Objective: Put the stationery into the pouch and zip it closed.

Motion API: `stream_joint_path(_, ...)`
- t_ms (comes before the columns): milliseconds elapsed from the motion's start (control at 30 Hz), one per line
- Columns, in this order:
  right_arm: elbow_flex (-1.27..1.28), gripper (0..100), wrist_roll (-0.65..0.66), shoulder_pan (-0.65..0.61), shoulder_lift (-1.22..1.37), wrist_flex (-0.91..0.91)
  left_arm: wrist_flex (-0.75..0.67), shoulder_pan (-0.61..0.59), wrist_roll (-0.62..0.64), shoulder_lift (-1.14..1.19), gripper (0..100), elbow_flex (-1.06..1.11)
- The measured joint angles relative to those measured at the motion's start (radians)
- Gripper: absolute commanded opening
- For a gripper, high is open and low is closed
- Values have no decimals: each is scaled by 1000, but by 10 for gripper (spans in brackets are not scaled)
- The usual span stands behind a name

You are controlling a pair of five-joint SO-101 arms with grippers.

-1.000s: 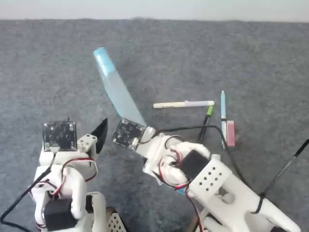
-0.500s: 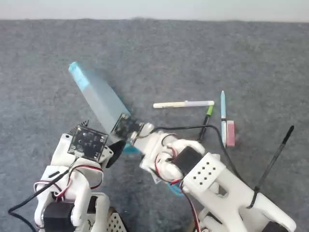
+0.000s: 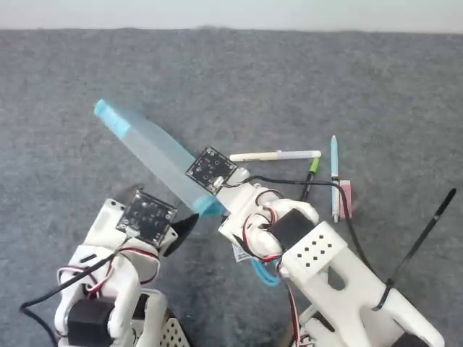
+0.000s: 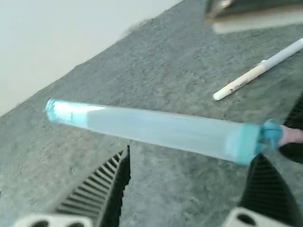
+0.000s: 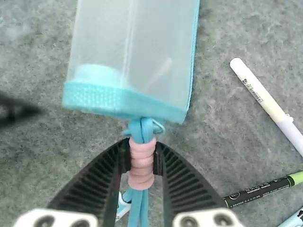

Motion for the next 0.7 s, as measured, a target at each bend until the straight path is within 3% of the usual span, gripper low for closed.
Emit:
stream_joint_path(233,0,7,0,0,0,0,-44,64,3,21,370,48)
stream_joint_path(400,0,7,0,0,0,0,-150,61,3,129,368,101)
stream_joint_path(700,0,7,0,-8,0,0,-201,66,37,181,367,101)
